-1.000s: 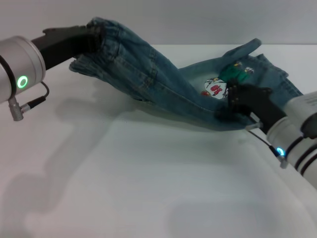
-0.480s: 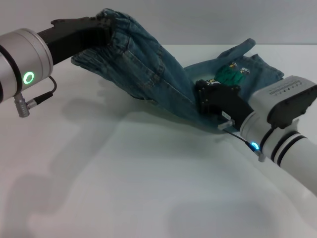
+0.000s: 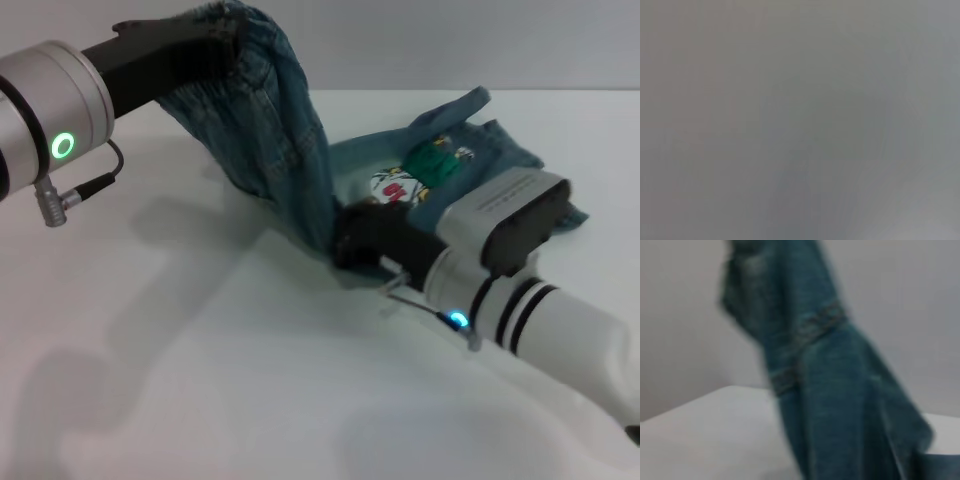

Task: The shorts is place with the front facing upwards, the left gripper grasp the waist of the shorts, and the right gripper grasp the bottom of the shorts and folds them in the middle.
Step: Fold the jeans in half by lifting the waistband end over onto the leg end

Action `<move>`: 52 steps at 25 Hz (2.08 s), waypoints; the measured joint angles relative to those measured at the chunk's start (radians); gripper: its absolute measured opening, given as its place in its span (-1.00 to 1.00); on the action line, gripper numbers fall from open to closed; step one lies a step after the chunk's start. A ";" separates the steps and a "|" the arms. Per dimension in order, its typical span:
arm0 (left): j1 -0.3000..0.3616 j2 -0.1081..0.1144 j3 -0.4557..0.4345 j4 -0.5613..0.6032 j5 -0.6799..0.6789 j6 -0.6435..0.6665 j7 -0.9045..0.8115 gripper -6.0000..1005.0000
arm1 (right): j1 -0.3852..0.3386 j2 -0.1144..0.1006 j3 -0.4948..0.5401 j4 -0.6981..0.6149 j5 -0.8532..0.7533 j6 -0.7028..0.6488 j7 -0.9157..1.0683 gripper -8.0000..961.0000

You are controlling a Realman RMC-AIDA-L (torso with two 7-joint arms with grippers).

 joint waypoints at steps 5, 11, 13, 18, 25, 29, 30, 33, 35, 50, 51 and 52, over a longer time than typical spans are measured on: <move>-0.004 0.000 0.000 -0.006 0.000 -0.001 0.001 -0.88 | 0.000 0.002 -0.050 0.031 -0.001 -0.001 -0.001 -0.98; 0.018 0.002 -0.008 -0.042 0.000 -0.010 0.022 -0.88 | -0.069 -0.017 0.043 0.036 -0.009 -0.060 -0.016 -0.99; 0.026 0.002 -0.008 -0.052 0.000 -0.010 0.025 -0.89 | -0.102 -0.019 0.094 0.029 -0.022 -0.087 -0.020 -0.99; 0.026 0.002 -0.008 -0.055 0.000 -0.011 0.026 -0.88 | -0.153 -0.017 0.225 0.006 -0.083 -0.112 -0.025 -0.98; 0.011 0.002 0.000 -0.055 -0.001 -0.011 0.026 -0.87 | -0.054 -0.005 0.226 -0.093 -0.082 -0.058 0.013 -0.98; 0.009 0.001 0.001 -0.058 -0.007 -0.008 0.025 -0.86 | -0.013 -0.003 0.169 -0.078 -0.080 -0.020 0.030 -0.98; 0.009 0.001 0.001 -0.060 -0.009 -0.007 0.025 -0.85 | -0.008 -0.002 0.160 -0.072 -0.080 -0.012 0.035 -0.99; 0.008 0.001 0.003 -0.064 -0.015 -0.005 0.028 -0.85 | 0.013 -0.002 0.103 -0.044 -0.079 0.010 0.061 -0.99; 0.007 0.000 0.006 -0.064 -0.018 -0.004 0.036 -0.84 | 0.018 -0.001 0.085 -0.038 -0.079 0.011 0.070 -0.98; 0.008 -0.001 0.013 -0.050 -0.038 0.001 0.052 -0.80 | 0.046 0.003 -0.078 0.080 -0.079 0.011 0.094 -0.98; 0.009 -0.001 0.014 -0.050 -0.039 0.002 0.052 -0.80 | 0.041 0.003 -0.068 0.069 -0.079 0.008 0.091 -0.98; 0.009 0.000 0.015 -0.050 -0.039 0.002 0.052 -0.80 | 0.036 0.002 -0.054 0.057 -0.078 0.007 0.091 -0.98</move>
